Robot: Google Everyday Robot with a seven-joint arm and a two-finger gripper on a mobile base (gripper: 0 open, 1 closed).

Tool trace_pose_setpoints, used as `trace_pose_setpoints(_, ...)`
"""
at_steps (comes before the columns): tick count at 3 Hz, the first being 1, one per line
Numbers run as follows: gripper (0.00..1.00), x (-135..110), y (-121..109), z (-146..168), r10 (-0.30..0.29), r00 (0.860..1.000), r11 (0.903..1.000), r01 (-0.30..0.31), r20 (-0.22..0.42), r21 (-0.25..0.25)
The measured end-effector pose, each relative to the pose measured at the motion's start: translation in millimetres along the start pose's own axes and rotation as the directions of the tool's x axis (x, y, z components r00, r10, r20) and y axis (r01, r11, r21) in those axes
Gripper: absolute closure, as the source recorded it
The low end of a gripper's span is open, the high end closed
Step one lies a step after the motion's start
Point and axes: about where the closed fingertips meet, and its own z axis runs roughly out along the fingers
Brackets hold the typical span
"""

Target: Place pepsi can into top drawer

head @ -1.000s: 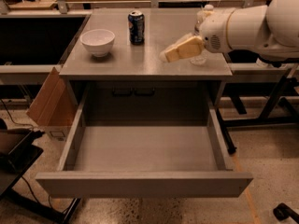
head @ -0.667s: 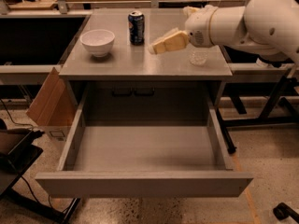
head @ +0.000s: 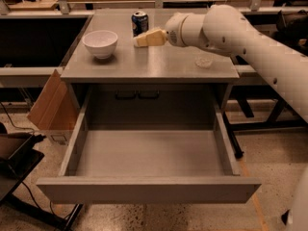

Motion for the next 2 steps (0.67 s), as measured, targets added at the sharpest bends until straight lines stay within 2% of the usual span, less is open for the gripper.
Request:
trace_pose_setpoints(1, 0.0, 6, -16, 29, 0.076, 0.997, 0.9906, -0.076, 0.005, 0.113)
trace_pose_setpoints(2, 0.0, 1, -46, 80, 0.096, 0.991, 0.9649, -0.115, 0.09, 0.236)
